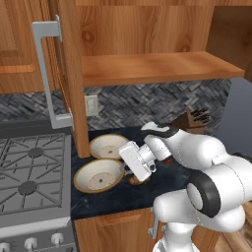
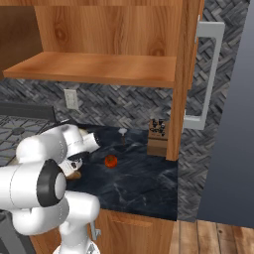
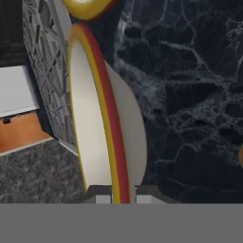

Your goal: Pick both bowls and place them on the counter. Then place the tomato in one bowl and place the potato in the other bowl.

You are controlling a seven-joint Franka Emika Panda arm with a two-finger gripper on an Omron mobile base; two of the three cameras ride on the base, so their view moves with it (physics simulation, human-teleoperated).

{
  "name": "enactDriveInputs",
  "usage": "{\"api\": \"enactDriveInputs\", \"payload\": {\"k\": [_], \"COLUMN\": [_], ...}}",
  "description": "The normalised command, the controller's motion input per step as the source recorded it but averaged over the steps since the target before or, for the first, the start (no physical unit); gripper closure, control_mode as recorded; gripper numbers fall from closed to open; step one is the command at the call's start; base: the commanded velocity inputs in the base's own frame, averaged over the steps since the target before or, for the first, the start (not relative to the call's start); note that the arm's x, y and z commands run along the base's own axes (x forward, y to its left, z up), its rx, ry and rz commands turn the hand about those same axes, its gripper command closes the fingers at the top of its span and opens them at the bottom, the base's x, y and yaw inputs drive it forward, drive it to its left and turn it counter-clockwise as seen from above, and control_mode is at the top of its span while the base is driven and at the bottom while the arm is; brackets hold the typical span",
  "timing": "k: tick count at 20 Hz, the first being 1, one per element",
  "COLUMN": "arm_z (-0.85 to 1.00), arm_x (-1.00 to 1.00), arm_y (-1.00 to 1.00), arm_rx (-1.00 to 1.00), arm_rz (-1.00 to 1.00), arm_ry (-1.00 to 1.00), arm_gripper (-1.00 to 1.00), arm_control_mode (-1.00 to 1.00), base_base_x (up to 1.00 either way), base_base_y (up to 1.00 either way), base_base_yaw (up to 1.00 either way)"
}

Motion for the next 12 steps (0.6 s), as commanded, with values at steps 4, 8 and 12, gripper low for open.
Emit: {"api": "enactDriveInputs", "payload": {"k": [4,8,12], "arm_z": [-0.26,-0.21,-0.22], "arm_x": [0.10,0.10,0.00], "arm_y": [0.09,0.02,0.01], "arm_rx": [0.00,0.00,0.00], "arm_rz": [0.00,0.00,0.00], "arm_ry": [0.00,0.00,0.00], "arm_gripper": [1.00,1.00,1.00], "arm_control_mode": [-1.00,-1.00,-1.00], "base_base_x": [0.00,0.00,0.00], "base_base_y": [0.00,0.00,0.00], "base_base_yaw": [0.00,0.00,0.00]}}
